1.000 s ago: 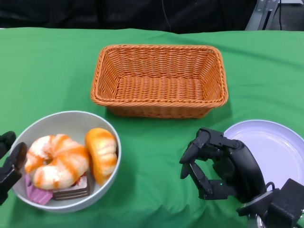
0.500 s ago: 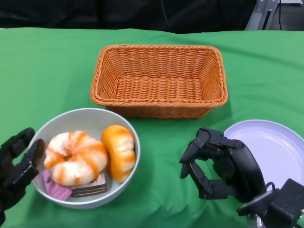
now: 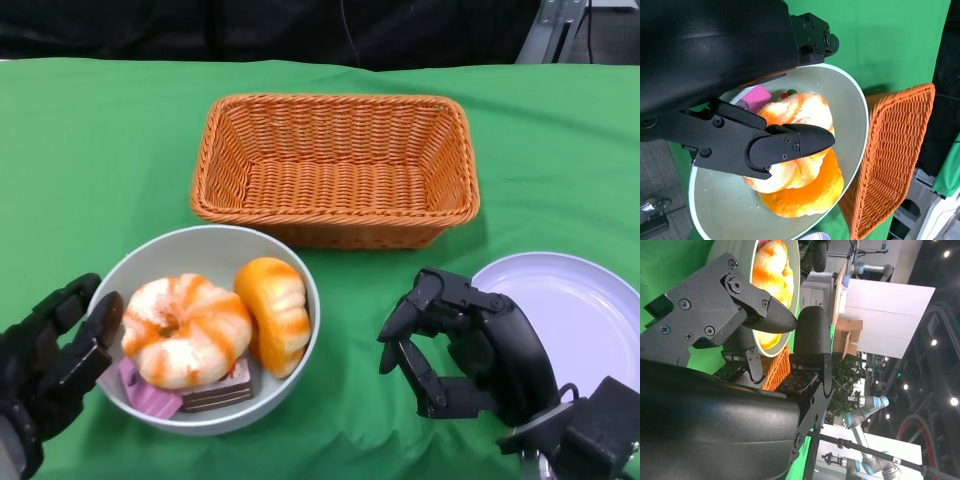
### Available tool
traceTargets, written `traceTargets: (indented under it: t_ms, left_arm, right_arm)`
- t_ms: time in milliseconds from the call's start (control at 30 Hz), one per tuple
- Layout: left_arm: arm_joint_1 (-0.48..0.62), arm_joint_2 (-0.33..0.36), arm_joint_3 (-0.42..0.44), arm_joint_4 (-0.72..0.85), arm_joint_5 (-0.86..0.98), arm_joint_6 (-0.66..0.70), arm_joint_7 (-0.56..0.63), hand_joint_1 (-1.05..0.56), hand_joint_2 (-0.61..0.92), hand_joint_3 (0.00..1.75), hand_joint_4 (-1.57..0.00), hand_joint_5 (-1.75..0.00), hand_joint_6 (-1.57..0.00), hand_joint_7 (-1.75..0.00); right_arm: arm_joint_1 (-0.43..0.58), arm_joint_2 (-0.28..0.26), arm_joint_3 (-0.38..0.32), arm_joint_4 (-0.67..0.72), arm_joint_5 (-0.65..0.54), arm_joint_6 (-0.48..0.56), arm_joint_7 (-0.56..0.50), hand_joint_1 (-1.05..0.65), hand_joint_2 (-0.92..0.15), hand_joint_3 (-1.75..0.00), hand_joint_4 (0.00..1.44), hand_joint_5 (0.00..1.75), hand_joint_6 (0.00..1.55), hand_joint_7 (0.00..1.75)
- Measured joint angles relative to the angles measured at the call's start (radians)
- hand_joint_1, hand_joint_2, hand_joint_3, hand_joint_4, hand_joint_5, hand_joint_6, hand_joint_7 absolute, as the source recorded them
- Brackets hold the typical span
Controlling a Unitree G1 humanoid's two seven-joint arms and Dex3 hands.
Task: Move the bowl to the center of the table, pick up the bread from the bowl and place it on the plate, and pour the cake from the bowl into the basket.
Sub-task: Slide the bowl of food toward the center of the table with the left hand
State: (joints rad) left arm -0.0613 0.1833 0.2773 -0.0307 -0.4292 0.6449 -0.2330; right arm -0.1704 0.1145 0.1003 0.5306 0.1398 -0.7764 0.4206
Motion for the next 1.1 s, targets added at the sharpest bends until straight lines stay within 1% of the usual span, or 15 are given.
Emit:
traceTargets:
  t_ms: [167, 300, 367, 467, 633, 900, 1100]
  left_arm:
    - [0.0, 0.001, -0.03, -0.018, 0.0, 0.019, 0.0, -0.61, 0.92, 0.51, 0.0, 0.0, 0.0, 0.0]
    - [0.0, -0.001, -0.037, -0.03, 0.0, 0.026, 0.002, -0.62, 0.92, 0.5, 0.0, 0.0, 0.0, 0.0]
    - [0.0, -0.002, -0.046, -0.037, 0.001, 0.027, 0.002, -0.61, 0.92, 0.54, 0.0, 0.0, 0.0, 0.0]
    - [0.0, -0.002, -0.063, -0.05, 0.001, 0.027, 0.0, -0.61, 0.92, 0.56, 0.0, 0.0, 0.0, 0.0]
    - [0.003, -0.011, -0.084, -0.066, 0.001, 0.027, 0.001, -0.61, 0.92, 0.53, 0.0, 0.0, 0.0, 0.0]
    - [0.021, -0.038, -0.125, -0.095, 0.005, 0.027, 0.001, -0.61, 0.92, 0.53, 0.0, 0.0, 0.0, 0.0]
    - [0.024, -0.042, -0.149, -0.099, 0.024, 0.027, 0.002, -0.62, 0.92, 0.53, 0.0, 0.0, 0.0, 0.0]
  right_arm:
    - [0.0, 0.0, 0.0, 0.007, -0.001, -0.012, -0.001, -0.1, -0.44, -1.21, 0.81, 1.5, 0.74, 1.36]
    - [0.0, 0.0, 0.0, 0.007, -0.002, -0.012, -0.007, -0.09, -0.44, -1.21, 0.82, 1.49, 0.75, 1.36]
    - [0.0, 0.0, 0.0, 0.007, -0.003, -0.012, -0.013, -0.09, -0.44, -1.21, 0.82, 1.49, 0.75, 1.35]
    - [0.0, 0.0, 0.001, 0.007, -0.003, -0.012, -0.014, -0.09, -0.44, -1.21, 0.82, 1.5, 0.75, 1.36]
    - [0.0, 0.0, 0.002, 0.007, -0.003, -0.015, -0.014, -0.08, -0.44, -1.21, 0.82, 1.5, 0.75, 1.37]
    - [-0.001, 0.0, 0.002, 0.01, 0.0, -0.018, -0.012, -0.1, -0.44, -1.2, 0.82, 1.49, 0.76, 1.34]
    - [-0.002, 0.0, 0.002, 0.015, -0.001, -0.026, -0.012, -0.11, -0.43, -1.22, 0.83, 1.49, 0.76, 1.34]
